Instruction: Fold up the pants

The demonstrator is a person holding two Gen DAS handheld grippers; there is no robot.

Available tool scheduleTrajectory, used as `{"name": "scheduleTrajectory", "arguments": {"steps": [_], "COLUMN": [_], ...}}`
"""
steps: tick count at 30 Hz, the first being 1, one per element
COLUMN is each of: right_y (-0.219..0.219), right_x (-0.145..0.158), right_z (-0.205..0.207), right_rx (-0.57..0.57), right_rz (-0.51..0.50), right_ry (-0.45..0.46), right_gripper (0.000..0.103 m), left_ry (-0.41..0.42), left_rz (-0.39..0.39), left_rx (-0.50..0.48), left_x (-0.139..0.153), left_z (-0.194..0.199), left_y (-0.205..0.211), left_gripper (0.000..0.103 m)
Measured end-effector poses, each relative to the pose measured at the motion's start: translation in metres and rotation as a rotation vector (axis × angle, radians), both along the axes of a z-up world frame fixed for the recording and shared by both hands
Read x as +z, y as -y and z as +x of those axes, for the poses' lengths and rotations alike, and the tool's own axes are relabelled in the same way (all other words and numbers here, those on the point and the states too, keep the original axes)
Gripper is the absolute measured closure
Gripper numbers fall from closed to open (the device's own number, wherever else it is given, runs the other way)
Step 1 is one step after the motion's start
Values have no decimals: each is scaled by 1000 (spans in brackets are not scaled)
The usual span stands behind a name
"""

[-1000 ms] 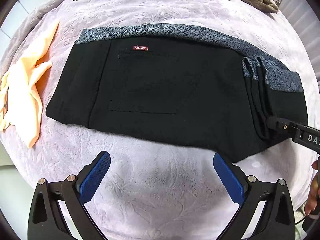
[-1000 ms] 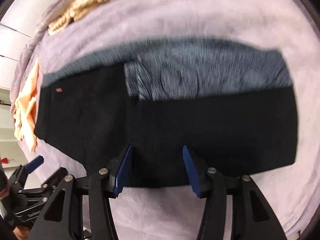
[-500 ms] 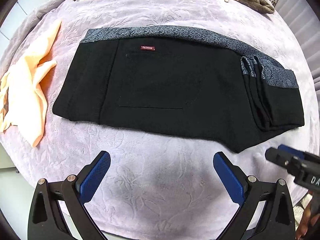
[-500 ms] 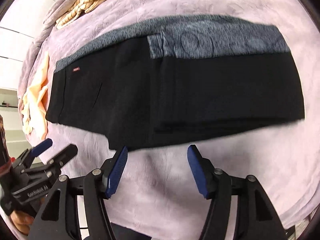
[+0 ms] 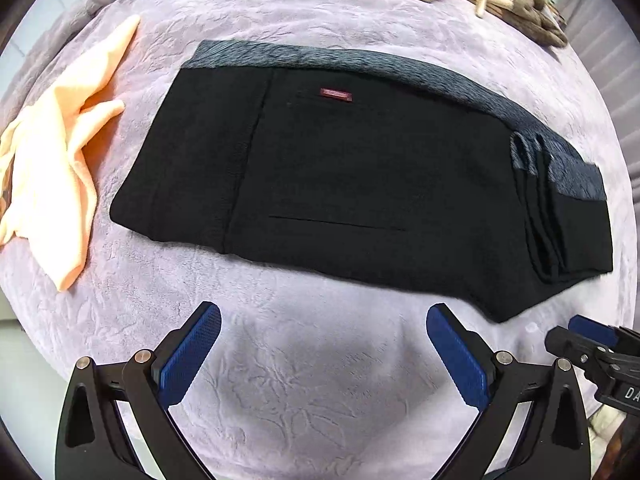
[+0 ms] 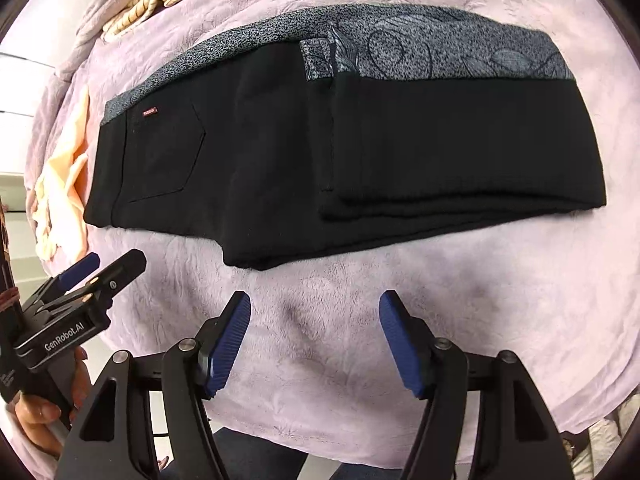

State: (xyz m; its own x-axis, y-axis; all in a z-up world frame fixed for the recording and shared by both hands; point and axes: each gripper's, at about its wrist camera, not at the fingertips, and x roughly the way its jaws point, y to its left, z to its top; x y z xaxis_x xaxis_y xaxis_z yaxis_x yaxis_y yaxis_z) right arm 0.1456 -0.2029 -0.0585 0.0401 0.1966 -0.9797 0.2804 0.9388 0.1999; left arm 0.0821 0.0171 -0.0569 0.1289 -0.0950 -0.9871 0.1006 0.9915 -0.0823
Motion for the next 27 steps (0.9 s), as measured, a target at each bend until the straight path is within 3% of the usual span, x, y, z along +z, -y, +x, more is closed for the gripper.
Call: {"name": "scheduleTrajectory", "arguments": {"steps": [14, 18, 20, 27], "right_y": [1, 4, 4, -7], "right_x": [1, -25, -28, -33], "right_z": [48, 54, 56, 57], "right_rx": [66, 57, 58, 86], "right_rz": [-142, -131, -127, -130], "right_ry": [37, -16, -12, -7], "right_gripper": [29, 24, 18, 15], "left_ry": [-15, 0, 15, 12], "left_rz": [2, -33, -62, -91], "left_rx": [108, 148, 177, 223], "left_x": [-31, -31, -31, -39], "left_z": [27, 39, 45, 62], "left_y": [-56, -73, -94, -126], "left_gripper": [0, 0, 0, 0]}}
